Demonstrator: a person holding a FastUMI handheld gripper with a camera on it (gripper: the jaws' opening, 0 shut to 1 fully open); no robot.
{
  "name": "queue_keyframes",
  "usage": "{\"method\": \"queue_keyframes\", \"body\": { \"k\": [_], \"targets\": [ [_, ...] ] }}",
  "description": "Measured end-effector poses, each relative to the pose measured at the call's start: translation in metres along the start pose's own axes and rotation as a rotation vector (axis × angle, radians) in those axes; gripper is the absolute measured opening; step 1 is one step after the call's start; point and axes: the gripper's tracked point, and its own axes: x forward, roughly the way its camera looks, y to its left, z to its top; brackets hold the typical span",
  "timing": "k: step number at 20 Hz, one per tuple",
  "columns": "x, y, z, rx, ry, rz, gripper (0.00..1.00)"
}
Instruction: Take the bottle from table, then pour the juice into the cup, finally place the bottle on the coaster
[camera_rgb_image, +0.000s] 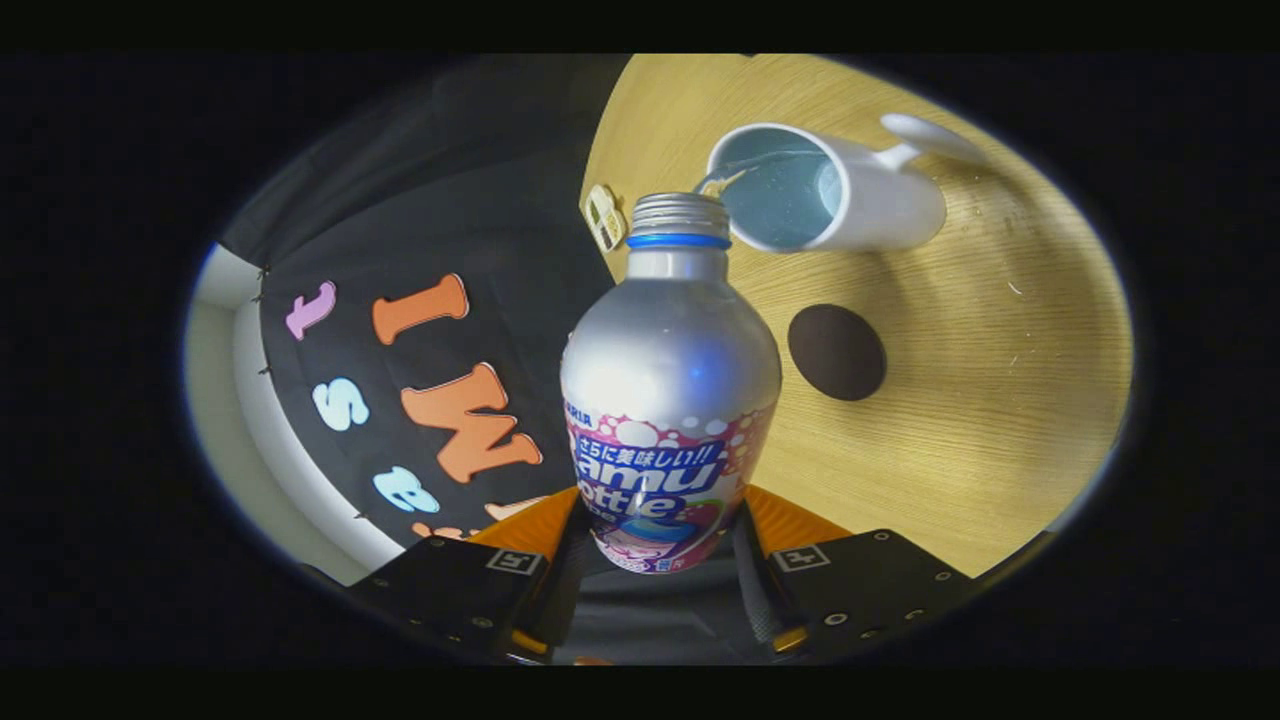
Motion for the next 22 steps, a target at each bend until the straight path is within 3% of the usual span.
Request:
{"method": "queue_keyframes", "body": {
  "k": [22],
  "targets": [
    [0.004, 0.017, 0.001, 0.123, 0.002, -0.014, 0.68]
  ]
}}
